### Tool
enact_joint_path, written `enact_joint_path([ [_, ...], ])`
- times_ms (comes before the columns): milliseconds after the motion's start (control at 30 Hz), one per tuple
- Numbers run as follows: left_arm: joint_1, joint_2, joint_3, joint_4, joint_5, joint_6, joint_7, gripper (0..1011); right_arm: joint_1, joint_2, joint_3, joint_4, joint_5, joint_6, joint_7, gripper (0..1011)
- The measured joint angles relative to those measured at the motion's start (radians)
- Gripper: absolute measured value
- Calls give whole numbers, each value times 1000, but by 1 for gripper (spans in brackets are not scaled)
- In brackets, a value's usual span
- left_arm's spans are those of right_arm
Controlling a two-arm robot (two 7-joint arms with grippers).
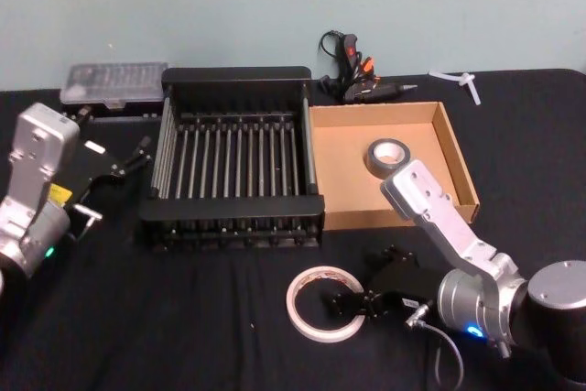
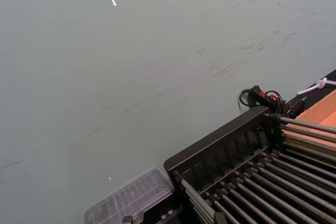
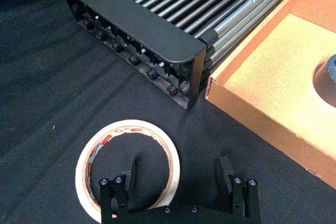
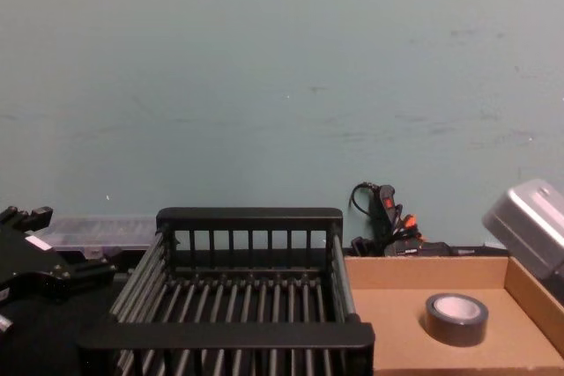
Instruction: Pick up the white tape and place it into the black box , Pick up the silver tape and place it into the brown box.
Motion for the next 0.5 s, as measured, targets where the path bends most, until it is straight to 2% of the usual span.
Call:
enact_joint_path([
  [500,0,0,0,0,0,0,0,1001,2,-18,-1,15,-19,-2,11,1002],
])
